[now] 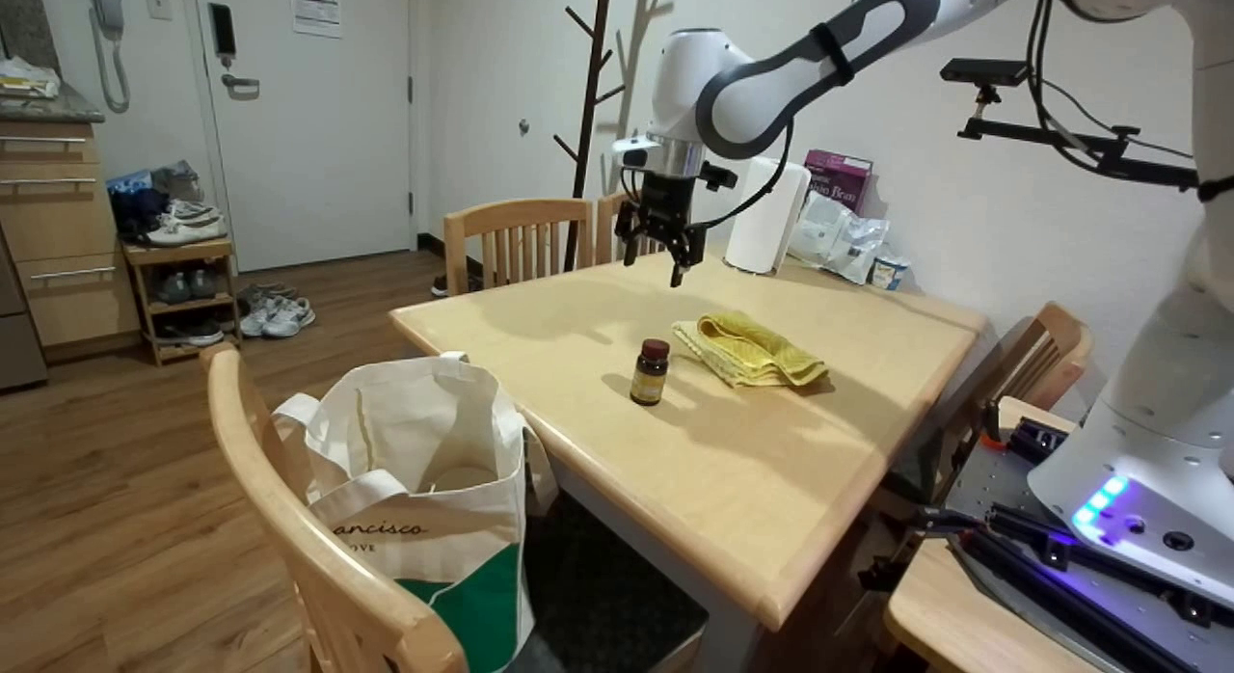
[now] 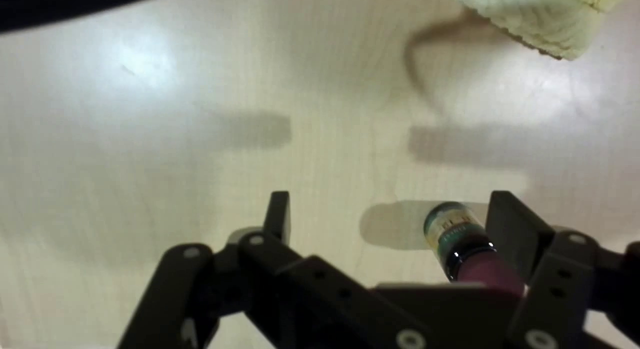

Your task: Move the bottle to the left, use the yellow towel to wipe the table

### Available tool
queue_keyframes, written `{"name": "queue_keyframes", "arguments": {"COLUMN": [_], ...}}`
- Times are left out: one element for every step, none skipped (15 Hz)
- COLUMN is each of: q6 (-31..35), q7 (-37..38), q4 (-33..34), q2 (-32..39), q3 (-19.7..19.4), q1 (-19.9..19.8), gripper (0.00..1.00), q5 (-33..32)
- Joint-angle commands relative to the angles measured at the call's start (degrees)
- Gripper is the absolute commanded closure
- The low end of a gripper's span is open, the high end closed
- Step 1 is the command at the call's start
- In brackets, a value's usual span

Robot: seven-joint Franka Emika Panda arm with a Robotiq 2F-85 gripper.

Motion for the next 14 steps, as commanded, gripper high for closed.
{"name": "queue_keyframes", "arguments": {"q6": [2.4, 2.7, 3.4, 3.8, 4.6, 5.8, 6.1, 6.9, 7.6, 7.8, 7.8, 8.0, 7.9, 8.1], "q7": [8.2, 10.6, 13.2, 15.8, 18.5, 20.7, 22.4, 25.0, 27.3, 29.6, 31.7, 34.2, 36.6, 38.9], "q4": [-0.6, -0.9, -1.7, -2.3, -3.4, -4.9, -6.4, -7.7, -9.1, -9.9, -10.6, -11.2, -11.9, -13.1], "q2": [1.1, 1.5, 1.7, 1.8, 1.8, 1.5, 0.8, 0.4, -0.2, -0.6, -0.9, -1.1, -1.3, -1.8], "q3": [-2.2, -2.9, -3.6, -4.2, -4.8, -5.4, -5.8, -6.2, -6.6, -6.7, -6.8, -6.7, -6.7, -6.6], "q1": [-1.4, -1.7, -1.9, -2.2, -2.5, -3.1, -4.0, -4.3, -4.8, -5.4, -6.0, -6.4, -6.9, -7.4], "gripper": [0.0, 0.0, 0.0, 0.0, 0.0, 0.0, 0.0, 0.0, 0.0, 0.0, 0.0, 0.0, 0.0, 0.0], "q5": [0.2, 0.1, -0.2, -0.1, -0.2, -0.2, 0.3, 0.2, 0.3, 0.6, 1.1, 1.4, 1.8, 2.3]}}
